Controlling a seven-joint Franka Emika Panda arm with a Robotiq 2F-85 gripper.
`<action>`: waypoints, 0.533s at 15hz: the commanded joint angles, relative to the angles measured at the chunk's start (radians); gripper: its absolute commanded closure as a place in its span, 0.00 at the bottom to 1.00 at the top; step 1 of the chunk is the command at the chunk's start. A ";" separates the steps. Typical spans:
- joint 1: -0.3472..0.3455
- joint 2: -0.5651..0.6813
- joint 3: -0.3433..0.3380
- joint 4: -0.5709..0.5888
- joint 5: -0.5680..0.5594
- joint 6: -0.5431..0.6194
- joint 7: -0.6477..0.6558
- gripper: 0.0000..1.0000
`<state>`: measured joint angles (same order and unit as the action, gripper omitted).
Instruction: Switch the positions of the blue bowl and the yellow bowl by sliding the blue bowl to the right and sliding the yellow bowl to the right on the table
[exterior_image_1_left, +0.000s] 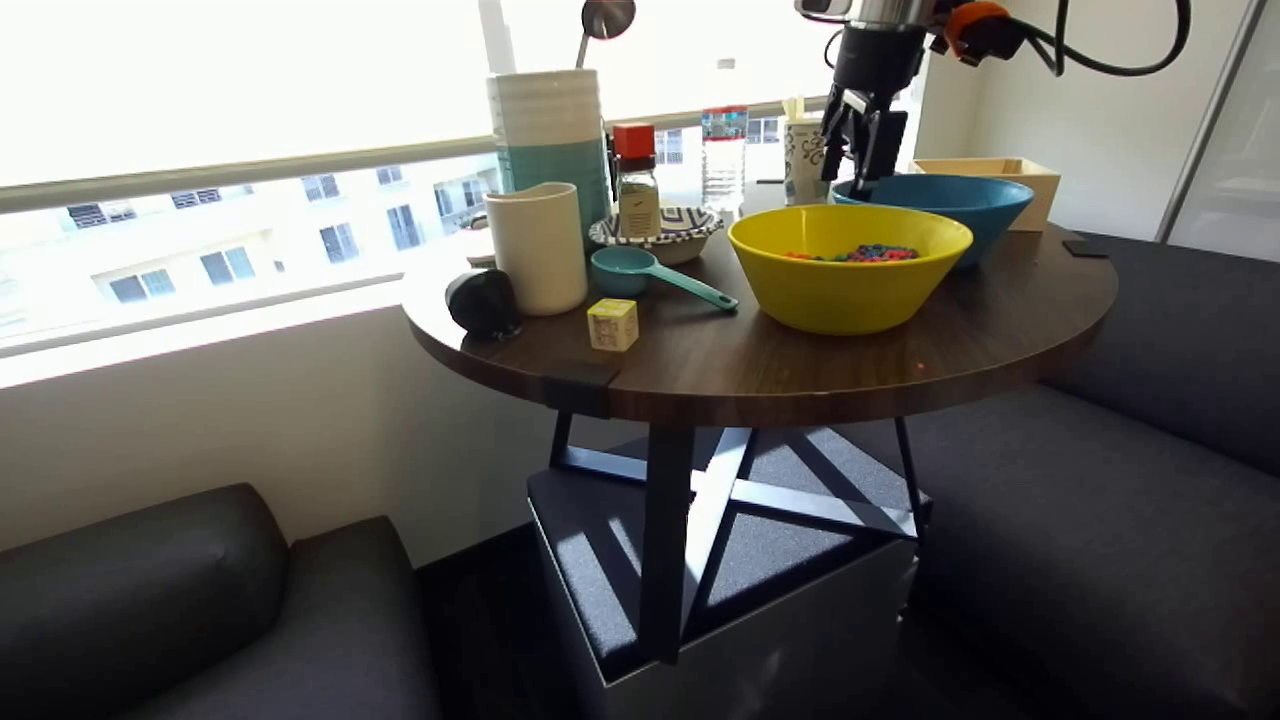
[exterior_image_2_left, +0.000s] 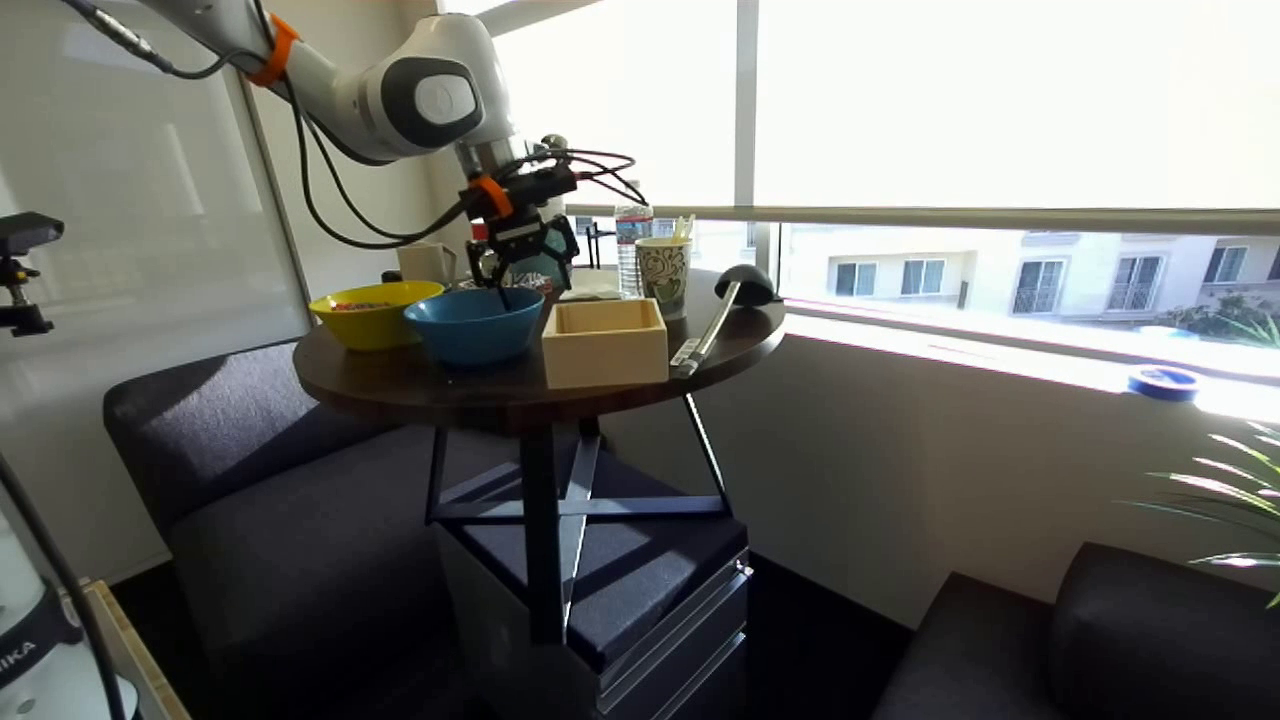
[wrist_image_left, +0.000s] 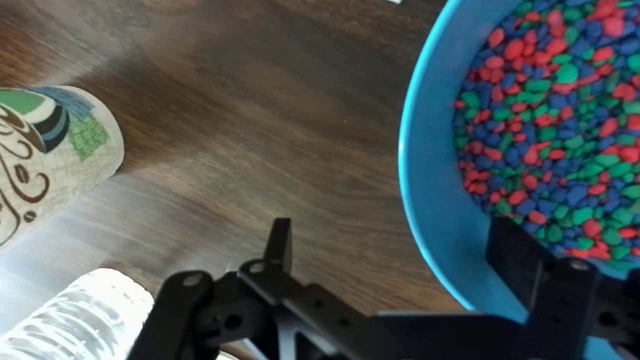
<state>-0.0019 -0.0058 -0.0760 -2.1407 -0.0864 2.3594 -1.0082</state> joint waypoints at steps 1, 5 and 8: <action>-0.020 0.050 0.010 0.056 0.062 0.042 0.009 0.00; -0.028 0.085 0.018 0.094 0.112 0.067 0.015 0.00; -0.031 0.114 0.025 0.122 0.132 0.079 0.030 0.00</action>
<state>-0.0173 0.0630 -0.0735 -2.0700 0.0054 2.4181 -0.9880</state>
